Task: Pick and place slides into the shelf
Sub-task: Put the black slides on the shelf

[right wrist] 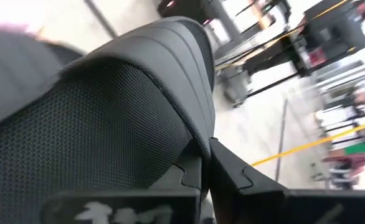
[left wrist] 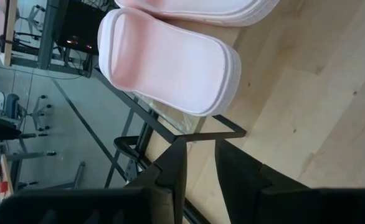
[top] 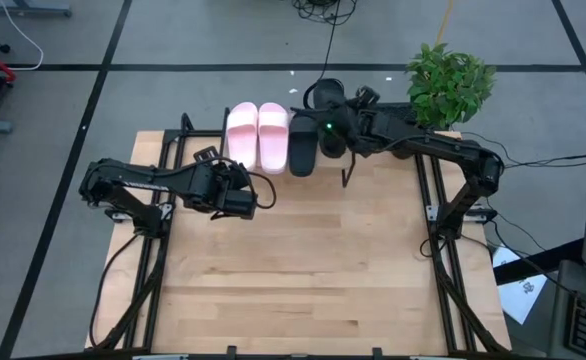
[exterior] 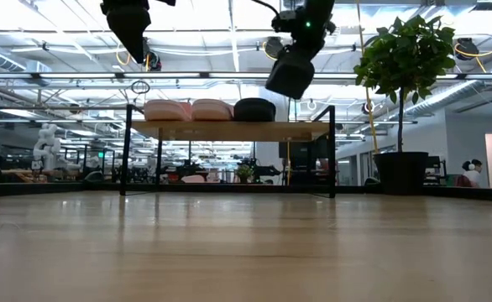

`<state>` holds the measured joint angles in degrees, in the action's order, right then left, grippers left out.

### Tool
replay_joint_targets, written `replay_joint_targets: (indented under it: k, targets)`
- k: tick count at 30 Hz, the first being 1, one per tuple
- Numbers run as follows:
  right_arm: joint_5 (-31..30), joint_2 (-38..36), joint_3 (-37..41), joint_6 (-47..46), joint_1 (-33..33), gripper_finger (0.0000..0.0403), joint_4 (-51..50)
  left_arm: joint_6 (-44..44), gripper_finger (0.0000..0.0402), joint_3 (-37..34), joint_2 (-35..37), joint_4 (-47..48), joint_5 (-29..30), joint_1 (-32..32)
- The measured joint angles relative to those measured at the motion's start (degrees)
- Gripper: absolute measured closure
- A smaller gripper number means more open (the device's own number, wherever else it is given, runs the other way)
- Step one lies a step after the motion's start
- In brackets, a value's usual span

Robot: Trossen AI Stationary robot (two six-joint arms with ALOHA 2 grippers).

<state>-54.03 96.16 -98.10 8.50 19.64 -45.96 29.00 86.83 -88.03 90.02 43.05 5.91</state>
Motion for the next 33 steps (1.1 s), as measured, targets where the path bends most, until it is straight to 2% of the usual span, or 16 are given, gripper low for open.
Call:
replay_joint_targets:
  k: [7,16,33]
  targets:
    - [2.07,0.55,0.04,-9.12,0.94,0.0403,-8.78,-0.01,0.0314,0.0,0.0,0.0,0.04,0.0]
    - [4.62,0.59,0.06,-9.58,0.92,0.0403,-7.62,-0.21,0.0314,0.0,0.0,0.0,0.04,0.0]
    - [3.85,5.79,0.1,-7.91,0.9,0.0403,-10.13,-0.25,0.0314,0.0,0.0,0.0,0.04,0.0]
